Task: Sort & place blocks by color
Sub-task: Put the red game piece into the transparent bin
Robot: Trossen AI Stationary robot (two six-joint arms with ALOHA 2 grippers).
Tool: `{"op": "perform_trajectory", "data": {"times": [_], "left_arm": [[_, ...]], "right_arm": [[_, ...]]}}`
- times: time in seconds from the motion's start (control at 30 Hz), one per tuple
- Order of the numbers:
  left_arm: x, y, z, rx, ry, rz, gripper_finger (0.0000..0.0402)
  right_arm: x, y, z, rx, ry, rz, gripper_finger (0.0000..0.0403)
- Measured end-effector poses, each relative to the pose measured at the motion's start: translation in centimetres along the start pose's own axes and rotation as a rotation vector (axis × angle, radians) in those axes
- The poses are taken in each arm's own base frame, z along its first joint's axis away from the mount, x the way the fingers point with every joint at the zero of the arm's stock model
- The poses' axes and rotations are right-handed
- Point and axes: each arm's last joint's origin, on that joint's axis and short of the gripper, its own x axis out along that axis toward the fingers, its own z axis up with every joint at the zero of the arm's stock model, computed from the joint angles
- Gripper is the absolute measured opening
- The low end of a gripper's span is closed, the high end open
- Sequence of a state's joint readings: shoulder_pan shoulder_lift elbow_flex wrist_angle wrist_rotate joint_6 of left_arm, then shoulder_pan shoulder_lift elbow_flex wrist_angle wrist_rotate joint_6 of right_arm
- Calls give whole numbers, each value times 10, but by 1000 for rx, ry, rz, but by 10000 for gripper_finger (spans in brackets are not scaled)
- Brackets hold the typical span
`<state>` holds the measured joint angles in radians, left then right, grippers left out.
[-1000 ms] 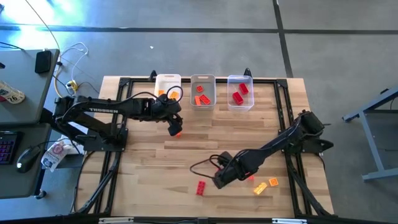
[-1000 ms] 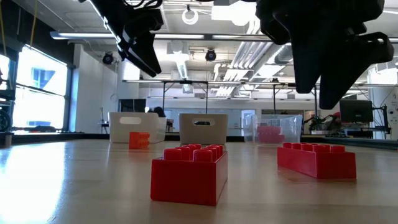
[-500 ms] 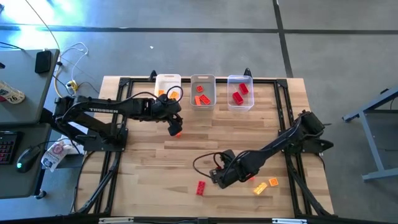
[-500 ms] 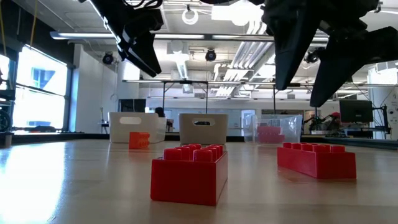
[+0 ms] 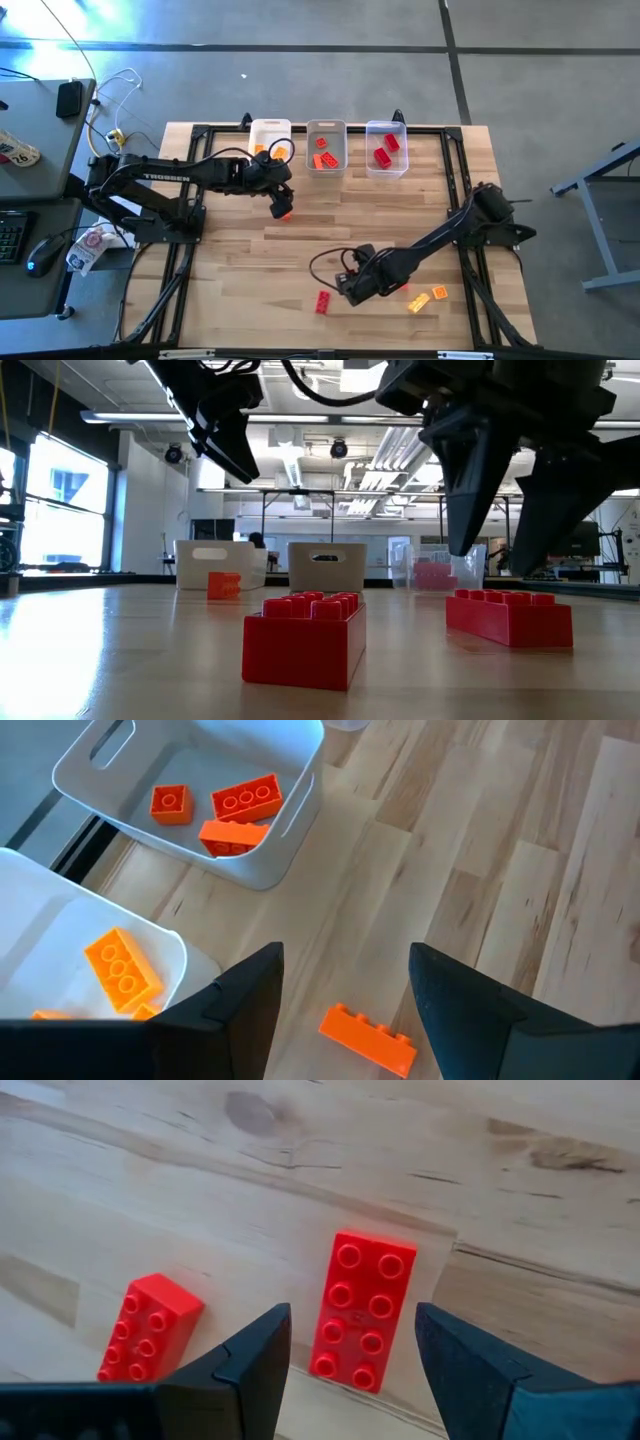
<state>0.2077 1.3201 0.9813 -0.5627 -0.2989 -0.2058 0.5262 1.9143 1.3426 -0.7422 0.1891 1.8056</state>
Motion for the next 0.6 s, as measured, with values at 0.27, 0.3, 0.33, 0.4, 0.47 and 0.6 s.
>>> {"op": "perform_trajectory", "data": {"times": [0.27, 0.3, 0.33, 0.4, 0.47, 0.6], "left_arm": [[0, 0, 0, 0, -1, 3, 204], [0, 0, 0, 0, -1, 3, 204], [0, 0, 0, 0, -1, 3, 204], [0, 0, 0, 0, -1, 3, 204], [0, 0, 0, 0, 0, 3, 204], [0, 0, 0, 0, 0, 3, 204]], "right_arm": [[12, -1, -2, -4, 0, -27, 202], [13, -1, -3, -4, 0, -27, 202], [15, -1, -3, -4, -1, -29, 202], [18, 0, -4, -10, -1, -28, 202], [22, 0, -5, -13, 1, -30, 202], [32, -1, -7, -34, 26, -62, 202]]}}
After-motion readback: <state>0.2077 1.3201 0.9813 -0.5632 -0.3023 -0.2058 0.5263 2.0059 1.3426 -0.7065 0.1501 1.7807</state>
